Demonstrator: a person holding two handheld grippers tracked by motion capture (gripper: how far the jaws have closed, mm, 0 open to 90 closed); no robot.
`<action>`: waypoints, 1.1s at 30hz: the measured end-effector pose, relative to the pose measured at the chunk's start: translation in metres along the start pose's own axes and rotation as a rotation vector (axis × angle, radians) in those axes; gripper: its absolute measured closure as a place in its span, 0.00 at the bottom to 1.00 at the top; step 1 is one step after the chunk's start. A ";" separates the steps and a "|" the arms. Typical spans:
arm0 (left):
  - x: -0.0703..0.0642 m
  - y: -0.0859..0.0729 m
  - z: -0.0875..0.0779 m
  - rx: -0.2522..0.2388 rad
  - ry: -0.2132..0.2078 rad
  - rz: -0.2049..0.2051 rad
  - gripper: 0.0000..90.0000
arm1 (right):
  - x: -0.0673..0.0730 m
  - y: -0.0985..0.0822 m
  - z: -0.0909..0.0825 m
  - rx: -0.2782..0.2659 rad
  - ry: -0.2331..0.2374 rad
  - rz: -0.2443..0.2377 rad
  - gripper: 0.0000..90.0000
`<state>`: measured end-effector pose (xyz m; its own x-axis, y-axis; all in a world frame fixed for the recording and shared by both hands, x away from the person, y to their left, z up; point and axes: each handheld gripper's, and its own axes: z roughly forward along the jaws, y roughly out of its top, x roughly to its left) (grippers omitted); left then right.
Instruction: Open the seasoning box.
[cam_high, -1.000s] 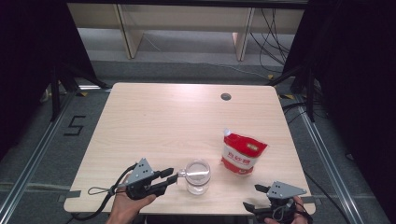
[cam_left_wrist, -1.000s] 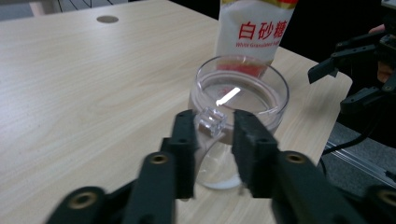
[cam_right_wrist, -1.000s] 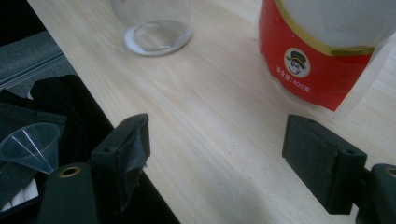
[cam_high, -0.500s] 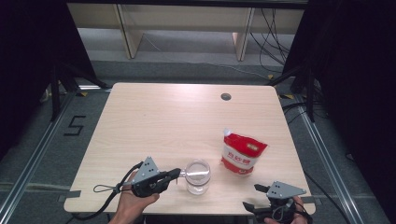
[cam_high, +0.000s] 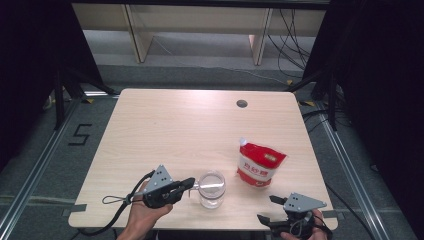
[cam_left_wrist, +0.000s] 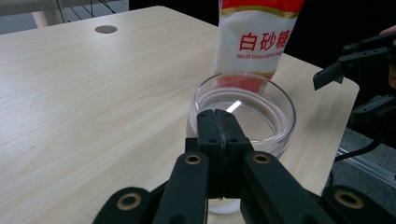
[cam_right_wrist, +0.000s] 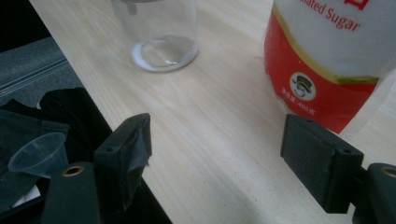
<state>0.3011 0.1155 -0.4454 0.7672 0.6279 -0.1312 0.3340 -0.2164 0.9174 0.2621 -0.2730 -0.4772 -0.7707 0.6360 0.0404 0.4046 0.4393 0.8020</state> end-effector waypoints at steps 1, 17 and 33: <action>0.000 0.000 0.000 0.006 0.008 0.004 0.99 | 0.001 0.001 0.000 0.006 0.001 0.005 0.28; 0.002 -0.002 0.003 0.021 0.016 0.022 0.99 | 0.010 0.018 0.003 -0.077 0.006 -0.056 0.51; 0.001 -0.004 0.003 0.018 0.019 0.036 0.99 | 0.025 0.044 0.033 -0.131 0.034 -0.164 0.80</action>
<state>0.3019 0.1146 -0.4497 0.7684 0.6335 -0.0908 0.3165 -0.2529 0.9143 0.2766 -0.2166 -0.4600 -0.8380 0.5400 -0.0782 0.2070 0.4471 0.8702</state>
